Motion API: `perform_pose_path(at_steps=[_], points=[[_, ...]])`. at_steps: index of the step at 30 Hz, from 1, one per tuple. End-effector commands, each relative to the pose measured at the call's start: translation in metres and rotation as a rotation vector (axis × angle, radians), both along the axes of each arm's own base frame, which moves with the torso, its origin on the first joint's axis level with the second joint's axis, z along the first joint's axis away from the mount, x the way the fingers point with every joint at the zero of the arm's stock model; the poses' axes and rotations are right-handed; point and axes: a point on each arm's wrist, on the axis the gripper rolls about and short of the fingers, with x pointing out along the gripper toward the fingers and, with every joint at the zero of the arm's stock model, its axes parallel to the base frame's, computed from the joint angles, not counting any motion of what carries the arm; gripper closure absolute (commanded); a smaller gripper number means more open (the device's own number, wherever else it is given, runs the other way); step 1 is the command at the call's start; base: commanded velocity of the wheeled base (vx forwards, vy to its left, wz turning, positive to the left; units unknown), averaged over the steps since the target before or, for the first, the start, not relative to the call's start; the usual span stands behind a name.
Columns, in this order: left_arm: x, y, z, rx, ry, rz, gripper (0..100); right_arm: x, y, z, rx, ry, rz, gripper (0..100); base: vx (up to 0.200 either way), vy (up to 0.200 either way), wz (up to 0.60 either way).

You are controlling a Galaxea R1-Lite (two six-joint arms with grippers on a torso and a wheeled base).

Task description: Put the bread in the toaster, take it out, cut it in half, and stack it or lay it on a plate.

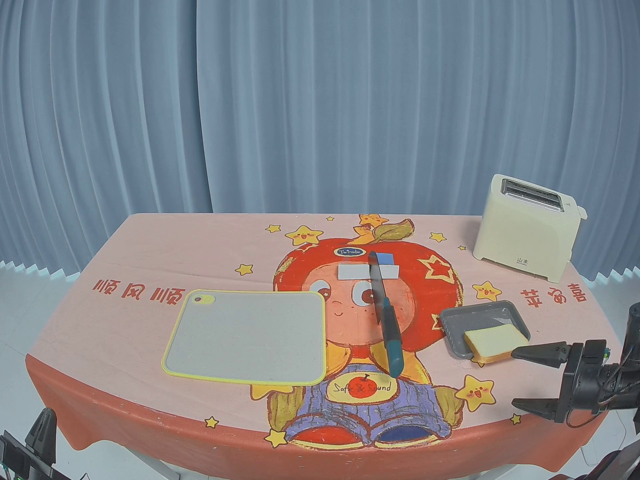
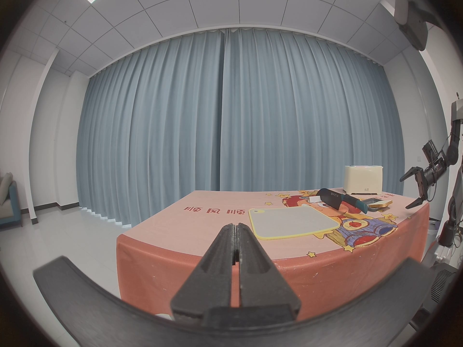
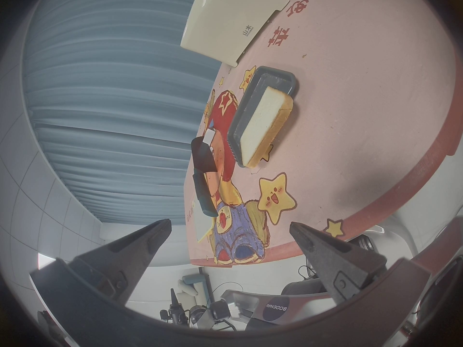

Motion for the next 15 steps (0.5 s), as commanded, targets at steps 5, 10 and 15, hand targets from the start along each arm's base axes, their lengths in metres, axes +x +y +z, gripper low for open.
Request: perform_pose_path(at_steps=[5,10,15], points=[[0.000,0.000,-0.005,0.000,0.003,0.000,100,0.018,-0.004,-0.008,-0.011,0.030,-0.044,0,0.000,0.000,0.00],[0.000,0.000,-0.005,0.000,0.003,0.000,100,0.024,-0.008,-0.008,-0.008,0.015,-0.075,0,0.000,0.000,0.00],[0.000,0.000,-0.005,0.000,0.003,0.000,100,0.026,-0.009,-0.006,-0.002,-0.006,-0.086,0,0.000,0.000,0.00]])
